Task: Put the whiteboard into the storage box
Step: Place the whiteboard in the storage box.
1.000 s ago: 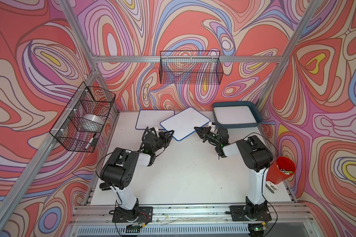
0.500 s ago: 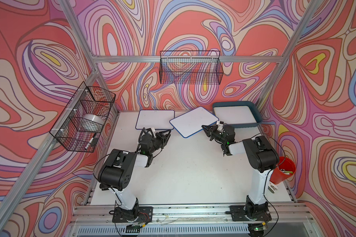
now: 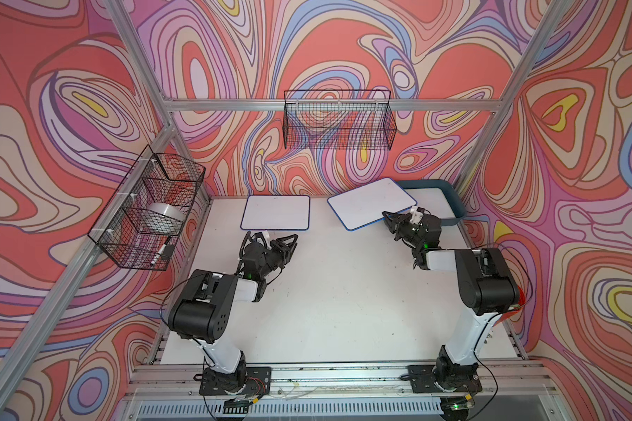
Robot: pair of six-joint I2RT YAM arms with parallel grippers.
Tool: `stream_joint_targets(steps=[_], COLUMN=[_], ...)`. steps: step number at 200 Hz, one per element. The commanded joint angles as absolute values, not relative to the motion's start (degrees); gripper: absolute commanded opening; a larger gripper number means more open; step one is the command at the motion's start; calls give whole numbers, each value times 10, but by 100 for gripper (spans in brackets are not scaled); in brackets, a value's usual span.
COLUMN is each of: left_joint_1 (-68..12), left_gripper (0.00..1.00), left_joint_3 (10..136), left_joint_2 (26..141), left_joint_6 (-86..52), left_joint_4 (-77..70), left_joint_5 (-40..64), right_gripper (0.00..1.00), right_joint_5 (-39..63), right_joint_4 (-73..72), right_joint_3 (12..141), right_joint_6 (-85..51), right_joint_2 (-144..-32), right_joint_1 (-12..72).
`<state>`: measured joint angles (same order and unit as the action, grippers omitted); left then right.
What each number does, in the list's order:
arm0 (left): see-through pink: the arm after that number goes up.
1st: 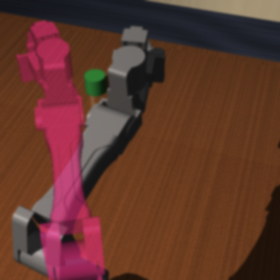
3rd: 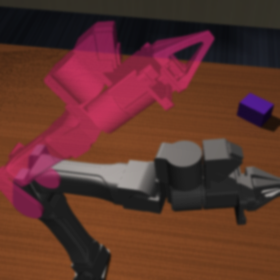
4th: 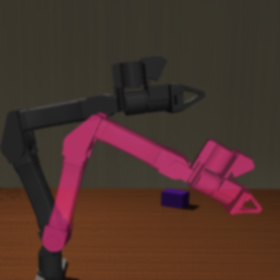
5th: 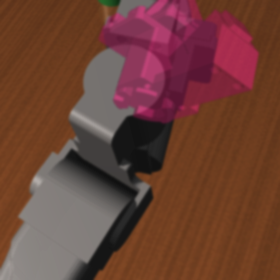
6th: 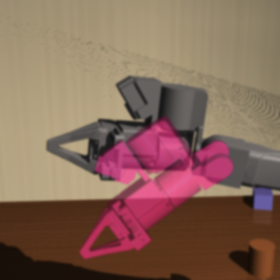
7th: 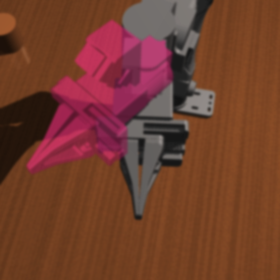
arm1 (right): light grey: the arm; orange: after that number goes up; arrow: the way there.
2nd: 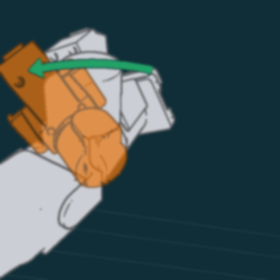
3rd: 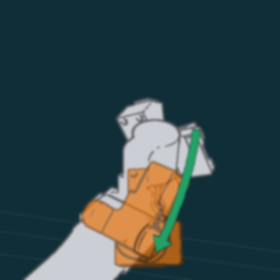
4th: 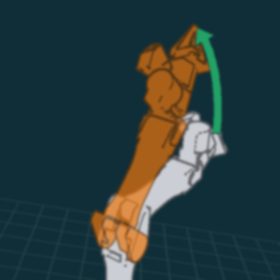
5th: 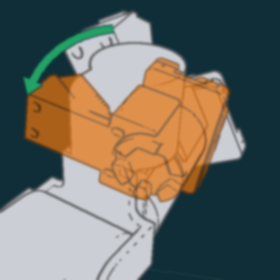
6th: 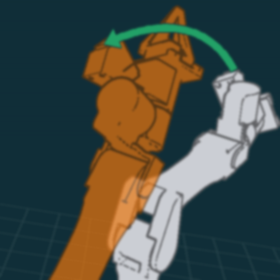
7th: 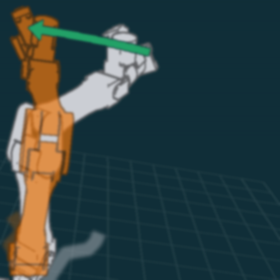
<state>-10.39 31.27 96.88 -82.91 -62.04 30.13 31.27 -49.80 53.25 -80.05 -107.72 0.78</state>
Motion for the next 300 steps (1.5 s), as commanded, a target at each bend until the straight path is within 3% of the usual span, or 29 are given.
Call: stream_joint_targets(steps=[1, 47, 124, 224, 259, 300], left_joint_1=[-96, -78, -53, -47, -47, -47], left_gripper=[35, 39, 49, 48, 48, 48], left_joint_3=[309, 301, 319, 302, 301, 276], left_joint_2=[958, 945, 768, 703, 702, 693], left_joint_6=[-822, -814, -680, -648, -659, -658], left_joint_4=[-646, -624, -250, -203, -230, -235], left_joint_5=[320, 318, 236, 220, 227, 220], right_gripper=[0, 0, 0, 0, 16, 26], right_joint_5=[299, 280, 272, 310, 350, 359], right_joint_4=[-526, -502, -483, -464, -466, -460], right_joint_3=[539, 525, 536, 597, 629, 634], right_joint_6=[-773, -750, -721, -714, -739, -738], right_joint_2=[-1033, -1018, -1024, -1112, -1152, -1153], right_joint_1=[-19, -88, -173, -184, -184, -184])
